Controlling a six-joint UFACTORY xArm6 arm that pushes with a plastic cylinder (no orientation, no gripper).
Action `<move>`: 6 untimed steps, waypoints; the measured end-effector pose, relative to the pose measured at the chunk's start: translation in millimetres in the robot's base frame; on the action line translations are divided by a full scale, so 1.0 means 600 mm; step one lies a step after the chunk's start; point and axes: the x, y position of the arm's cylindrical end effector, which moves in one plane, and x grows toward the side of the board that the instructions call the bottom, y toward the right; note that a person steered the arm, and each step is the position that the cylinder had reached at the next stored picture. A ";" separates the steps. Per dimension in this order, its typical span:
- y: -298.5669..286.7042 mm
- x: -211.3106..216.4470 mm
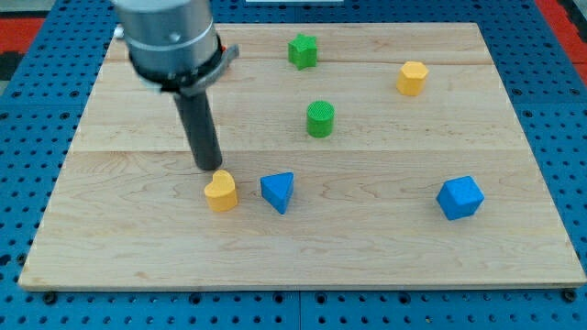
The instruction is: Place the red star vertically below the green star
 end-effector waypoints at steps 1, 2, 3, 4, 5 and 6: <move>0.007 -0.043; 0.043 -0.048; 0.077 -0.104; 0.074 -0.148; -0.002 -0.147; -0.163 -0.172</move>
